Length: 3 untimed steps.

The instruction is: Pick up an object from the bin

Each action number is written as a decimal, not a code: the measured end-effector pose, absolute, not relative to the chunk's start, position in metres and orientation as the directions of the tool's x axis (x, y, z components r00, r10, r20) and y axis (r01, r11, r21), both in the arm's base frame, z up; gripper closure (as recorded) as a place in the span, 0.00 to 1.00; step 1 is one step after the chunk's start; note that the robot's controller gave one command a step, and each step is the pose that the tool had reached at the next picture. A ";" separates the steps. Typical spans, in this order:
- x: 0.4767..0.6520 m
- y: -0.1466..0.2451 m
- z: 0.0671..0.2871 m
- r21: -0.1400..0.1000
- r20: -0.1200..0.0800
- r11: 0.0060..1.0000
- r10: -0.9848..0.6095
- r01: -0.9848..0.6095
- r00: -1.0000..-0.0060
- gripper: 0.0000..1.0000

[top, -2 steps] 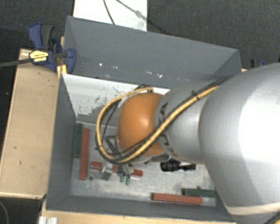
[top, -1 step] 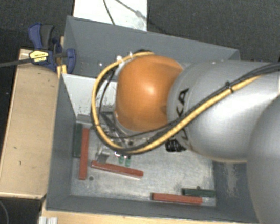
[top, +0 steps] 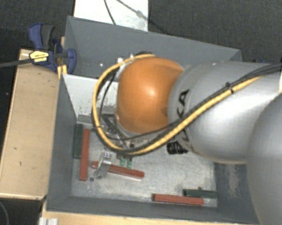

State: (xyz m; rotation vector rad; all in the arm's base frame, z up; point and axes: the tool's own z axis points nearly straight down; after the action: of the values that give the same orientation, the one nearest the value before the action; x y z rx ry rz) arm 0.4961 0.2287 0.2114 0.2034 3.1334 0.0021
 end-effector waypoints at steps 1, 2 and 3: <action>0.550 0.196 0.071 -0.003 0.004 0.972 0.235 0.235 -0.972 0.00; 0.550 0.198 0.075 0.001 0.000 0.972 0.235 0.235 -0.972 1.00; 0.506 0.173 0.076 -0.002 0.002 0.971 0.240 0.240 -0.971 1.00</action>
Offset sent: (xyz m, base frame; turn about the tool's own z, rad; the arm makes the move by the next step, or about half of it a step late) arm 0.0539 -0.0306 -0.1363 0.1044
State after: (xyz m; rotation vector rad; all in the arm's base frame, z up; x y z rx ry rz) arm 0.5061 0.1731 0.0759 0.3797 3.1212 -0.0026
